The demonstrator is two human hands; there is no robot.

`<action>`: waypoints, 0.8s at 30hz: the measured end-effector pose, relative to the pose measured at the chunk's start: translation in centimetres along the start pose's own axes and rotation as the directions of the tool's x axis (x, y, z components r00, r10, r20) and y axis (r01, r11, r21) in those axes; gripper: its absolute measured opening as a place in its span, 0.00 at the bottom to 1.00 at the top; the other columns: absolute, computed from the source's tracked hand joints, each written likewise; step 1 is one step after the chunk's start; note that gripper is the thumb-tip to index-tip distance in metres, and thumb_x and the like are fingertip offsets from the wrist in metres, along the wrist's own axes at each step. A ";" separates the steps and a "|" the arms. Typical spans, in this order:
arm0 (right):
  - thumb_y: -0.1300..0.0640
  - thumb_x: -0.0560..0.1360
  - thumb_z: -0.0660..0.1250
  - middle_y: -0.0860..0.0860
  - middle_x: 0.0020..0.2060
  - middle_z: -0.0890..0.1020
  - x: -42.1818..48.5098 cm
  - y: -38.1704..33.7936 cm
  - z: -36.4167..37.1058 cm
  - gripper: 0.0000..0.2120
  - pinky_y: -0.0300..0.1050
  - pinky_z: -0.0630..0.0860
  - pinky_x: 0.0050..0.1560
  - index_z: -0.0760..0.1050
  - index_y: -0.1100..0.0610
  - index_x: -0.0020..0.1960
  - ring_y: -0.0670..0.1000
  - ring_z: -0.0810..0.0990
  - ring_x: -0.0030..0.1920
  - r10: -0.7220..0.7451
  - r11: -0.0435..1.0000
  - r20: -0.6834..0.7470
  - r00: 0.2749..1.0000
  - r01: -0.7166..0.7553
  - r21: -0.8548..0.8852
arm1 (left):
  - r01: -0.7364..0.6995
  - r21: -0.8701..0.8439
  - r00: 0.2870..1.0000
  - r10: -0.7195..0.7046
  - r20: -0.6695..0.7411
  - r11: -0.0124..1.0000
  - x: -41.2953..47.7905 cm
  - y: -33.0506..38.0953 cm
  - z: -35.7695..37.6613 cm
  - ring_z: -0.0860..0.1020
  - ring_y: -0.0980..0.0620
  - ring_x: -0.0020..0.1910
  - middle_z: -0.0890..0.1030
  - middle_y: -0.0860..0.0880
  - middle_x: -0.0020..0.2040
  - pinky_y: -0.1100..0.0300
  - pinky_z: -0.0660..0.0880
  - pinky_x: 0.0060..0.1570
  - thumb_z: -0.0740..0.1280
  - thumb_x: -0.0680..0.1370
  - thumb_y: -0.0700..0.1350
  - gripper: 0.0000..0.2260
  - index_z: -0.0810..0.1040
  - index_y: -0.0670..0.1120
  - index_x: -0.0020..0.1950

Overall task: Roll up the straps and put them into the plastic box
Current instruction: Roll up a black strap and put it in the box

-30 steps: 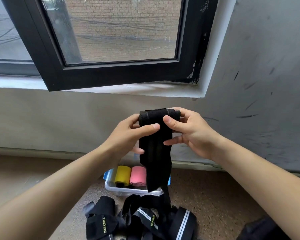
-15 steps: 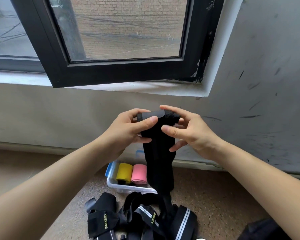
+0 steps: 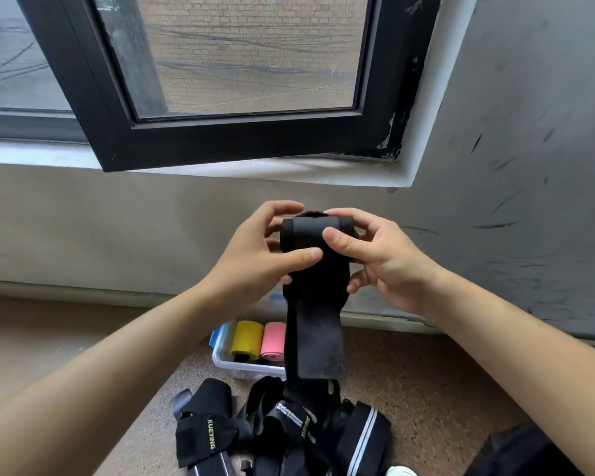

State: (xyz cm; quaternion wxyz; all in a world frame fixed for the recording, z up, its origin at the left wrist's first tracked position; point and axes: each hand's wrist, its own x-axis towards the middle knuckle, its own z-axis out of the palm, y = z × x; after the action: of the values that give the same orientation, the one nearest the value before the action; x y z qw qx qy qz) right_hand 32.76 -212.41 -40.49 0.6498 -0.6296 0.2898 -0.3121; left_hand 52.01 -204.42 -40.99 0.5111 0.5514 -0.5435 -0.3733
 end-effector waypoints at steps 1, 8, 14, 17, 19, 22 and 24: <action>0.51 0.72 0.74 0.51 0.51 0.84 0.0 0.1 -0.1 0.21 0.42 0.76 0.26 0.79 0.53 0.64 0.49 0.84 0.48 -0.010 1.000 -0.006 1.000 0.010 0.011 | 0.077 -0.028 0.997 -0.076 0.023 0.997 -0.1 0.2 0.0 0.84 0.52 0.57 0.83 0.51 0.60 0.62 0.79 0.37 0.77 0.76 0.45 0.22 0.75 0.54 0.67; 0.59 0.73 0.74 0.52 0.50 0.84 0.0 0.4 -0.5 0.22 0.44 0.81 0.32 0.77 0.52 0.67 0.49 0.85 0.48 -0.112 0.993 0.038 0.993 0.114 -0.041 | 0.302 -0.036 0.942 -0.292 0.167 0.953 -0.2 1.3 -0.3 0.84 0.53 0.51 0.86 0.49 0.58 0.60 0.78 0.36 0.66 0.76 0.63 0.23 0.80 0.52 0.66; 0.70 0.75 0.72 0.56 0.58 0.81 0.1 0.2 -0.7 0.24 0.52 0.85 0.44 0.75 0.52 0.67 0.50 0.84 0.54 -0.167 0.971 0.059 0.984 0.174 -0.164 | 0.229 -0.111 0.969 -0.216 0.119 0.967 0.0 1.0 -0.5 0.85 0.51 0.53 0.86 0.47 0.56 0.61 0.78 0.33 0.76 0.73 0.53 0.22 0.79 0.49 0.65; 0.70 0.74 0.73 0.53 0.56 0.81 0.2 -0.1 -0.8 0.23 0.55 0.85 0.42 0.76 0.52 0.65 0.50 0.85 0.53 -0.097 0.985 0.050 0.994 0.103 -0.136 | 0.183 -0.148 0.981 -0.169 0.099 0.972 0.0 1.0 -0.4 0.86 0.47 0.54 0.87 0.45 0.55 0.61 0.79 0.34 0.79 0.72 0.50 0.24 0.78 0.47 0.66; 0.62 0.75 0.74 0.54 0.54 0.83 0.1 -0.2 -0.8 0.19 0.55 0.84 0.40 0.77 0.53 0.64 0.53 0.85 0.53 -0.007 0.998 0.053 0.999 0.010 -0.064 | 0.138 -0.141 0.989 -0.129 0.076 0.980 -0.1 1.0 -0.3 0.86 0.46 0.54 0.87 0.44 0.55 0.61 0.80 0.35 0.78 0.72 0.49 0.24 0.77 0.46 0.66; 0.46 0.75 0.72 0.55 0.52 0.84 0.1 -0.3 -0.6 0.18 0.56 0.83 0.43 0.79 0.54 0.61 0.56 0.86 0.53 0.094 0.995 0.065 0.993 -0.092 -0.031 | 0.090 -0.150 0.995 -0.083 0.053 0.985 -0.2 1.0 0.0 0.86 0.46 0.54 0.86 0.43 0.56 0.57 0.83 0.39 0.75 0.71 0.46 0.24 0.76 0.46 0.66; 0.41 0.74 0.69 0.55 0.54 0.84 0.1 -0.2 -0.5 0.23 0.57 0.83 0.44 0.79 0.54 0.63 0.56 0.86 0.52 0.121 0.992 0.062 0.991 -0.118 -0.052 | 0.050 -0.149 0.998 -0.046 0.032 0.988 -0.2 0.9 0.0 0.86 0.46 0.53 0.86 0.42 0.56 0.54 0.83 0.42 0.75 0.73 0.43 0.22 0.76 0.46 0.66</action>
State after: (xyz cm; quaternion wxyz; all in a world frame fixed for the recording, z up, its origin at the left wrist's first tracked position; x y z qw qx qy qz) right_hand 32.42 -212.80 -40.28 0.6609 -0.6365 0.3131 -0.2450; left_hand 51.78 -204.14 -40.16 0.5342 0.5190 -0.5076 -0.4332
